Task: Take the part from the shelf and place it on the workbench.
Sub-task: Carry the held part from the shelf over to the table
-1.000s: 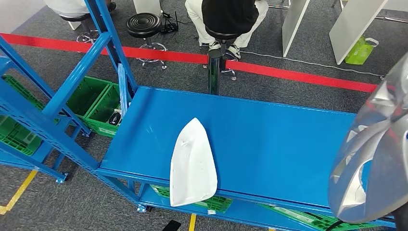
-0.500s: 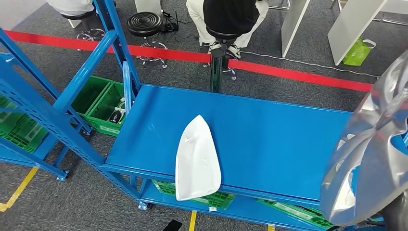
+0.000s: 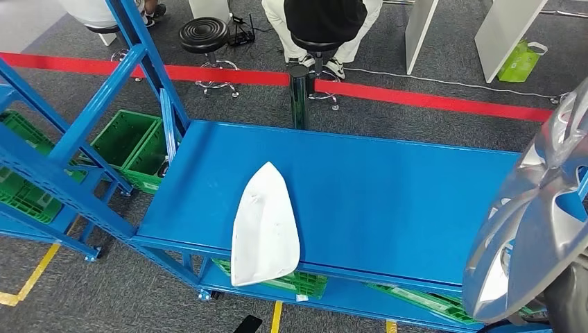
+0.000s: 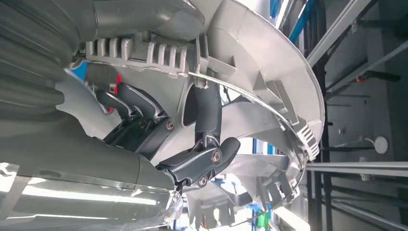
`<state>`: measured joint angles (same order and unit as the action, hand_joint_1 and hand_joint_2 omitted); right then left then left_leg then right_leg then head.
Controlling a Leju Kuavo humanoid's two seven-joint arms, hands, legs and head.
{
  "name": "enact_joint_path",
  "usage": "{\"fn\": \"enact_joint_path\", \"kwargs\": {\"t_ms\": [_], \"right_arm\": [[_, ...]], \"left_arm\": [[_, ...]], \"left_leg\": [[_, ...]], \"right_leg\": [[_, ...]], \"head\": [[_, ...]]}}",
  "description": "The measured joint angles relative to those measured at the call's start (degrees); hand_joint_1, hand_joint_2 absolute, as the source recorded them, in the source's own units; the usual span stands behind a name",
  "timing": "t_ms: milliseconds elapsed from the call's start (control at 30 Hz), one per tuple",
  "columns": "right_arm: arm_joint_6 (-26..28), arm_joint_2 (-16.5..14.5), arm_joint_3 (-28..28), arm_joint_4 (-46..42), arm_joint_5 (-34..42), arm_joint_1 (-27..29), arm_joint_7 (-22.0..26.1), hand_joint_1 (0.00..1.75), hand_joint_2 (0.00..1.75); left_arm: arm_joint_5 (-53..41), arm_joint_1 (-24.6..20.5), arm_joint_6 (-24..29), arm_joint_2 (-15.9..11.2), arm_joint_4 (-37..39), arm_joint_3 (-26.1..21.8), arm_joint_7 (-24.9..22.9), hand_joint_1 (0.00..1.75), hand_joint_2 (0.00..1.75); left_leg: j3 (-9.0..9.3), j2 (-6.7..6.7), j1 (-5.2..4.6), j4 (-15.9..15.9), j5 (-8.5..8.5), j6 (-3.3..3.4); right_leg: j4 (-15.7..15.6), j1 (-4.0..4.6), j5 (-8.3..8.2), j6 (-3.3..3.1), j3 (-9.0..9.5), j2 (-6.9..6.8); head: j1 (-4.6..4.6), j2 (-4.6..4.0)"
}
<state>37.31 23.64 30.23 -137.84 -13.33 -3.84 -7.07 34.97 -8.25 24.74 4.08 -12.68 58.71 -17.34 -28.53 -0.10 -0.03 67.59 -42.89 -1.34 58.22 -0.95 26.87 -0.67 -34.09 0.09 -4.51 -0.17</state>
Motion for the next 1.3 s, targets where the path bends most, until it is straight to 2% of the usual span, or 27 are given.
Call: {"fn": "enact_joint_path", "kwargs": {"t_ms": [33, 67, 100, 133, 200, 267, 333, 367, 400, 500, 533, 567, 600, 633, 667, 733, 767, 833, 867, 933, 1000, 1033, 1067, 1100, 1167, 1233, 1300], "right_arm": [[0.0, -0.03, 0.0, 0.01, 0.19, -0.02, -0.08, 1.75, 1.75], [0.0, -0.05, 0.0, 0.01, 0.36, -0.06, -0.11, 1.75, 1.75], [0.0, -0.06, 0.0, 0.01, 0.5, -0.1, -0.12, 1.75, 1.75], [0.0, -0.06, 0.0, 0.01, 0.66, -0.13, -0.14, 1.75, 1.75], [0.0, -0.07, -0.01, 0.01, 0.9, -0.16, -0.19, 1.75, 1.75], [0.0, -0.08, -0.07, 0.01, 1.16, -0.17, -0.25, 1.75, 1.75], [0.0, -0.08, -0.17, 0.01, 1.44, -0.13, -0.27, 1.75, 1.75], [0.0, -0.09, -0.29, 0.02, 1.56, -0.09, -0.27, 1.75, 1.75], [0.0, -0.09, -0.48, 0.02, 1.68, -0.06, -0.27, 1.75, 1.75], [0.0, -0.15, -1.05, 0.04, 1.94, -0.02, -0.29, 1.75, 1.75], [0.0, -0.17, -1.14, 0.04, 1.96, 0.0, -0.31, 1.75, 1.75], [0.0, -0.2, -1.22, 0.05, 1.99, 0.0, -0.33, 1.75, 1.75], [0.0, -0.23, -1.31, 0.08, 2.03, 0.0, -0.37, 1.75, 1.75], [0.0, -0.26, -1.39, 0.11, 2.11, -0.01, -0.42, 1.75, 1.75], [0.0, -0.28, -1.45, 0.14, 2.25, -0.06, -0.48, 1.75, 1.75], [0.0, -0.29, -1.53, 0.16, 2.64, -0.26, -0.66, 1.75, 1.75], [0.0, -0.28, -1.63, 0.17, 2.89, -0.39, -0.78, 1.75, 1.75], [0.0, -0.29, -1.99, 0.2, 3.36, -0.53, -1.12, 1.75, 1.75], [0.0, -0.29, -2.21, 0.25, 3.56, -0.56, -1.26, 1.75, 1.75], [0.0, -0.31, -2.57, 0.39, 3.85, -0.58, -1.36, 1.75, 1.75], [0.0, -0.32, -2.77, 0.5, 3.96, -0.54, -1.37, 1.75, 1.75], [0.0, -0.32, -2.83, 0.51, 3.98, -0.51, -1.37, 1.75, 1.75], [0.0, -0.32, -2.86, 0.54, 4.02, -0.52, -1.37, 1.75, 1.75], [0.0, -0.32, -2.86, 0.57, 4.06, -0.53, -1.37, 1.75, 1.75], [0.0, -0.32, -2.86, 0.63, 4.15, -0.56, -1.44, 1.75, 1.75], [0.0, -0.31, -2.87, 0.64, 4.18, -0.62, -1.54, 1.75, 1.75], [0.0, -0.29, -2.87, 0.64, 4.21, -0.85, -1.67, 1.75, 1.75]], "left_arm": [[0.0, 0.01, -0.06, -0.02, 0.0, 0.0, 0.02, 0.0, 1.75], [0.0, 0.01, -0.15, -0.04, 0.0, 0.0, 0.04, 0.0, 1.75], [0.0, 0.02, -0.28, -0.07, 0.0, 0.0, 0.05, 0.0, 1.75], [-0.01, 0.03, -0.39, -0.09, 0.0, 0.0, 0.03, 0.0, 1.75], [-0.08, 0.04, -0.64, -0.15, 0.0, 0.0, -0.09, 0.0, 1.75], [-0.23, 0.04, -0.83, -0.2, 0.0, 0.0, -0.21, 0.0, 1.75], [-0.32, 0.04, -0.9, -0.22, 0.0, 0.0, -0.23, 0.0, 1.75], [-0.33, 0.03, -0.9, -0.22, 0.0, 0.0, -0.23, 0.0, 1.75], [-0.34, 0.02, -0.9, -0.22, 0.0, 0.0, -0.23, 0.0, 1.75], [-0.35, 0.02, -0.8, -0.26, 0.0, 0.0, -0.23, 0.0, 1.75], [-0.35, 0.04, -0.7, -0.28, 0.0, 0.0, -0.23, 0.0, 1.75], [-0.35, 0.06, -0.56, -0.31, 0.0, 0.0, -0.23, 0.0, 1.75], [-0.36, 0.08, -0.41, -0.34, 0.0, 0.01, -0.23, 0.0, 1.75], [-0.36, 0.09, -0.25, -0.36, 0.0, 0.01, -0.23, 0.0, 1.75], [-0.38, 0.1, -0.11, -0.38, 0.0, 0.02, -0.23, 0.0, 1.75], [-0.43, 0.08, 0.09, -0.39, 0.0, 0.02, -0.23, 0.0, 1.75], [-0.47, 0.06, 0.18, -0.4, 0.0, 0.02, -0.23, 0.0, 1.75], [-0.54, 0.08, 0.33, -0.44, 0.01, 0.02, -0.23, 0.0, 1.75], [-0.58, 0.09, 0.38, -0.47, 0.01, 0.03, -0.23, 0.0, 1.75], [-0.71, 0.12, 0.4, -0.58, 0.01, 0.04, -0.23, 0.0, 1.75], [-0.83, 0.1, 0.4, -0.7, 0.0, 0.05, -0.23, 0.0, 1.75], [-0.86, 0.1, 0.39, -0.75, 0.0, 0.06, -0.23, 0.0, 1.75], [-0.9, 0.11, 0.39, -0.8, 0.0, 0.07, -0.23, 0.0, 1.75], [-0.92, 0.11, 0.39, -0.85, 0.0, 0.07, -0.23, 0.0, 1.75], [-0.99, 0.08, 0.4, -0.96, 0.0, 0.08, -0.23, 0.0, 1.75], [-1.03, -0.01, 0.46, -1.05, 0.0, 0.09, -0.24, 0.0, 1.75], [-1.06, -0.07, 0.51, -1.14, 0.0, 0.09, -0.25, 0.0, 1.75]], "left_leg": [[-1.27, 0.0, 0.04, 2.57, -0.39, -0.09], [-1.68, 0.0, 0.04, 3.22, 0.44, -0.11], [-1.12, 0.02, 0.04, 1.72, 2.35, -0.07], [0.29, 0.04, 0.04, -1.53, 4.8, 0.08], [3.07, 0.09, -0.12, -7.92, 7.81, 0.54], [3.61, 0.08, -0.39, -10.31, 8.37, 1.0], [2.81, 0.07, -0.36, -10.63, 9.2, 1.67], [2.34, 0.09, -0.26, -10.76, 9.76, 2.09], [1.77, 0.15, -0.14, -10.9, 10.43, 2.56], [-0.51, 0.24, -0.16, -10.9, 12.35, 3.25], [-1.33, 0.25, -0.24, -10.81, 12.94, 3.27], [-2.12, 0.27, -0.34, -10.68, 13.46, 3.28], [-2.85, 0.27, -0.45, -10.53, 13.92, 3.26], [-3.46, 0.27, -0.55, -10.4, 14.33, 3.21], [-3.92, 0.28, -0.62, -10.3, 14.69, 3.12], [-4.55, 0.34, -0.81, -10.17, 15.46, 2.69], [-4.82, 0.42, -0.81, -10.15, 15.9, 2.39], [-5.38, 0.6, -0.8, -10.09, 16.69, 1.71], [-5.81, 0.59, -0.77, -9.78, 16.33, 1.39], [-7.23, 0.38, -0.55, -6.74, 12.72, 0.78], [-9.11, 0.13, -0.12, -0.12, 7.17, 0.23], [-9.74, 0.07, -0.02, 3.19, 5.67, 0.02], [-9.78, 0.05, 0.02, 5.35, 5.68, -0.11], [-9.02, 0.04, 0.03, 5.84, 7.02, -0.16], [-4.82, 0.07, 0.02, 1.58, 10.56, 0.04], [0.76, 0.12, -0.11, -6.33, 10.56, 0.54], [3.25, 0.07, -0.35, -10.9, 9.1, 1.13]], "right_leg": [[0.19, 0.07, -0.03, 0.0, -0.2, -0.11], [0.45, 0.1, -0.06, 0.01, -0.4, -0.19], [0.73, 0.12, -0.09, 0.04, -0.59, -0.23], [1.01, 0.13, -0.13, 0.1, -0.75, -0.23], [1.33, 0.17, -0.47, 0.53, -1.07, -0.18], [1.28, 0.18, -1.27, 1.25, -1.47, -0.16], [1.09, 0.09, -1.98, 1.94, -1.89, -0.18], [1.36, 0.05, -1.41, 2.25, -2.23, -0.17], [2.42, 0.02, 0.15, 2.52, -2.69, -0.15], [11.47, -0.04, 8.18, 3.04, -4.67, -0.11], [14.46, -0.04, 9.49, 3.11, -4.91, -0.11], [15.96, -0.03, 9.39, 3.08, -4.51, -0.11], [15.54, -0.02, 8.2, 2.95, -3.28, -0.11], [13.11, 0.02, 6.47, 2.71, -1.13, -0.1], [9.23, 0.12, 5.07, 2.35, 1.65, -0.04], [1.24, 0.4, 4.18, 1.62, 6.65, 0.09], [-1.06, 0.58, 4.36, 1.35, 7.86, 0.15], [-2.56, 0.69, 4.28, 0.97, 7.95, 0.09], [-2.84, 0.62, 3.88, 0.71, 7.59, -0.03], [-3.29, 0.37, 2.79, 0.07, 6.39, -0.28], [-3.01, 0.44, 1.65, -0.22, 4.73, -0.38], [-2.78, 0.48, 1.14, -0.17, 3.81, -0.44], [-2.44, 0.5, 0.64, -0.14, 2.84, -0.51], [-2.02, 0.51, 0.19, -0.06, 1.83, -0.58], [-1.06, 0.51, -0.6, 0.21, -0.09, -0.63], [-0.22, 0.64, -1.26, 0.67, -1.33, -0.61], [0.04, 0.67, -2.13, 1.26, -1.85, -0.66]], "head": [[-0.01, 0.0], [-0.01, 0.0], [-0.01, 0.0], [-0.01, 0.0], [-0.01, 0.0], [-0.01, 0.0], [-0.01, -0.01], [0.02, -0.01], [0.05, -0.01], [0.16, 0.0], [0.17, 0.0], [0.18, 0.0], [0.18, 0.0], [0.18, 0.0], [0.19, 0.0], [0.19, 0.0], [0.19, 0.0], [0.18, 0.0], [0.16, 0.0], [0.11, 0.0], [0.09, 0.0], [0.09, 0.0], [0.08, 0.0], [0.08, 0.0], [0.08, 0.0], [0.1, 0.0], [0.11, 0.0]]}}
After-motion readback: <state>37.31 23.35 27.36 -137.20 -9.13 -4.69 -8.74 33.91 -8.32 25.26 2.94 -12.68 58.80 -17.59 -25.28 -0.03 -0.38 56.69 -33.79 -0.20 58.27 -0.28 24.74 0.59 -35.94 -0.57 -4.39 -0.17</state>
